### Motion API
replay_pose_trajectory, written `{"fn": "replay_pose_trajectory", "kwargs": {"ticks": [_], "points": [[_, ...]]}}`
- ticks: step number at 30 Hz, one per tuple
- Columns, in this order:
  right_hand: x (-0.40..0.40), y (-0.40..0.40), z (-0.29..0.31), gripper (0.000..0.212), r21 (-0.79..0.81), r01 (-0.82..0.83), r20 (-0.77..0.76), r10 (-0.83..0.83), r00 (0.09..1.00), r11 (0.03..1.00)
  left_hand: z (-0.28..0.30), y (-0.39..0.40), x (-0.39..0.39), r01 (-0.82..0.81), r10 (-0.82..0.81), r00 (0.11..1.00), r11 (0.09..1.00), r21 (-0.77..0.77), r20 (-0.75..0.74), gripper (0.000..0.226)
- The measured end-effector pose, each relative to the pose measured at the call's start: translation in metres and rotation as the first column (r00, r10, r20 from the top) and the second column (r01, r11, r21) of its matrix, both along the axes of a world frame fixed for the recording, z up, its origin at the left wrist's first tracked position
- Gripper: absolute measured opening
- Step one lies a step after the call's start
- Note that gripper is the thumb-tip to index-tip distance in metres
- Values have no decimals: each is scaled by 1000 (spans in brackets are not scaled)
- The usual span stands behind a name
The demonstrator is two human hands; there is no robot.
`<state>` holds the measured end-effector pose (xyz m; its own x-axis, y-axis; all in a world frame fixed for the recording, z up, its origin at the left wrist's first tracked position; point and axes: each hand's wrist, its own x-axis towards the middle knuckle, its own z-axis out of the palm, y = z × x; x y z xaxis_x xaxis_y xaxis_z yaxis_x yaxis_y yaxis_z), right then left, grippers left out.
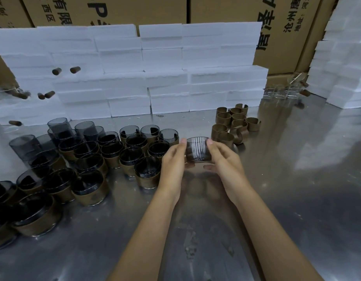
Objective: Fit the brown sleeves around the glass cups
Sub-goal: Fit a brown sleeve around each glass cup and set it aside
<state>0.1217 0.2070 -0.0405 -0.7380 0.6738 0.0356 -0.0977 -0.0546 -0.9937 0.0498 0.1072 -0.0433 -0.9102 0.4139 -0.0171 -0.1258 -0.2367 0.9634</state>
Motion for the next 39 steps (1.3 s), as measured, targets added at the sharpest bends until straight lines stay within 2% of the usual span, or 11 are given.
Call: {"fn": "replay_pose_trajectory", "kwargs": {"ticks": [3,6,8,10,15,19,22,25,30,34,39], "points": [[2,-4,0,64,-14,-152,28,152,988,988,9,-1,7,163,-167,984,985,58,62,49],[3,-7,0,50,35,-272,76,269,960,962,8,4,14,195,-193,980,980,-49,50,63],[3,-6,2,44,38,-255,71,252,965,966,5,6,14,160,-171,985,966,-205,-37,76],[2,-5,2,51,98,-214,104,204,973,972,4,6,14,91,-147,976,946,-312,-162,72],[-3,-8,0,65,112,-86,133,71,989,990,6,5,16,92,-120,980,981,-169,-161,38],[-5,-4,-2,50,57,8,65,-12,998,998,4,7,14,-32,3,987,983,-181,-160,43],[-6,0,-5,31,109,50,-15,-49,999,993,6,5,13,-105,97,993,985,-135,-63,42],[-5,1,-5,38,122,64,-67,-56,996,991,9,1,12,-132,132,991,981,-139,-9,50],[-2,-2,-4,83,6,-100,-20,100,995,995,11,-3,13,62,-55,996,991,-116,63,59],[-1,-4,-5,58,51,-234,6,234,972,971,12,1,18,145,-140,985,988,-51,103,55],[-4,-8,-3,51,166,-150,35,146,989,975,13,2,15,146,-135,986,982,-117,92,64]]}}
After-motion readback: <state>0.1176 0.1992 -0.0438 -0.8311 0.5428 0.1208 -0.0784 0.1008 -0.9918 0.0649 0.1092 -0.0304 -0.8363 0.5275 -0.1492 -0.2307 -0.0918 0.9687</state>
